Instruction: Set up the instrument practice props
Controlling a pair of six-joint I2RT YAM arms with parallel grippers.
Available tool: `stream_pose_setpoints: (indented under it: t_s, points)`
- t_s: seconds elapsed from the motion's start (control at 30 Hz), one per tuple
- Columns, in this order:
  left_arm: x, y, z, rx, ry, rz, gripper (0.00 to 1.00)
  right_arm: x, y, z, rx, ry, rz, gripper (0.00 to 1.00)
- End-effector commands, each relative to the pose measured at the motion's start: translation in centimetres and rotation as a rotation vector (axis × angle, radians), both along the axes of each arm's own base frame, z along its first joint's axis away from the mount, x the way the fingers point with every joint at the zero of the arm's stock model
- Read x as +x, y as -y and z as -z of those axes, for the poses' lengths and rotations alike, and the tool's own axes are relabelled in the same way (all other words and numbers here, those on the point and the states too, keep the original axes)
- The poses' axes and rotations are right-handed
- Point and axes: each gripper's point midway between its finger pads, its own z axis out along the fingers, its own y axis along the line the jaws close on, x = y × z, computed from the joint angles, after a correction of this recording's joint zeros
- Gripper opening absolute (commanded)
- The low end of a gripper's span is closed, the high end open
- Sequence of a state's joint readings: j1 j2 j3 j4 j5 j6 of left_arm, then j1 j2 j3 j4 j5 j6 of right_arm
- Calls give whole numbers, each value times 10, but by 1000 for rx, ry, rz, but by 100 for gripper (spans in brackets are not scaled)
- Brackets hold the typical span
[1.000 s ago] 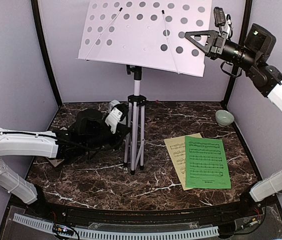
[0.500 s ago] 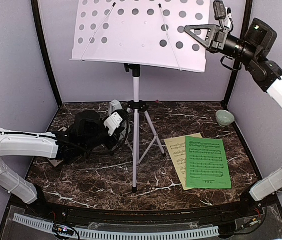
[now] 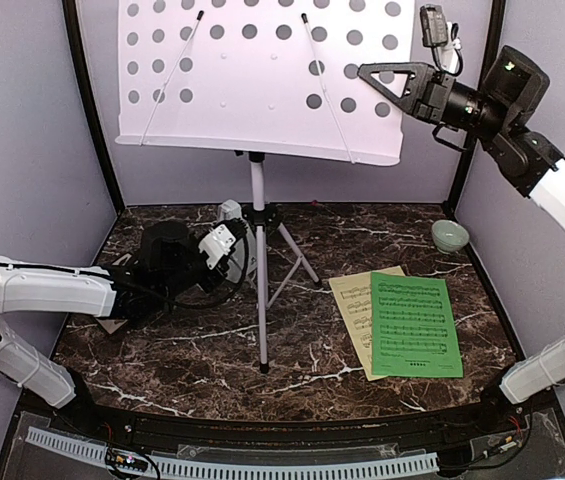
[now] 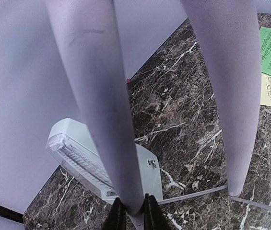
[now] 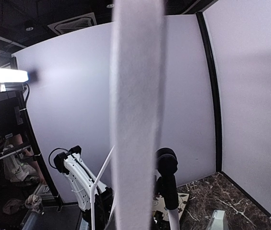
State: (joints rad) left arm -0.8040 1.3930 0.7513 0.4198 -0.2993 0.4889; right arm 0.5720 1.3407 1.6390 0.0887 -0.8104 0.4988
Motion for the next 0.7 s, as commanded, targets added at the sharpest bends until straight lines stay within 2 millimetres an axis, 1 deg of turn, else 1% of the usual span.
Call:
stream_pose_setpoints:
  t_s: [0.0, 0.13, 0.2, 0.33, 0.4, 0.5, 0.53, 0.57, 0.67]
  points:
    - [12, -17, -27, -14, 102, -78, 6, -49, 16, -54, 101, 269, -43, 0]
    - [8, -16, -21, -19, 61, -57, 22, -47, 12, -45, 93, 266, -43, 0]
    - [2, -17, -20, -38, 31, -47, 33, -46, 10, -41, 88, 265, -45, 0]
    - [-15, -21, -25, -112, -35, -22, 53, -47, 6, -37, 84, 266, -50, 0]
    - [-25, -24, -33, -177, -66, -9, 63, -47, 5, -36, 82, 266, -50, 0]
    - [-41, -24, -43, -267, -129, 27, 71, -46, 4, -35, 82, 270, -47, 0]
    - [-46, -23, -46, -301, -149, 40, 76, -46, 4, -36, 82, 271, -45, 0]
    - [-50, -21, -47, -323, -169, 57, 79, -46, 4, -36, 84, 274, -44, 0]
    - [-57, -15, -54, -384, -211, 89, 82, -45, 5, -37, 86, 274, -38, 0]
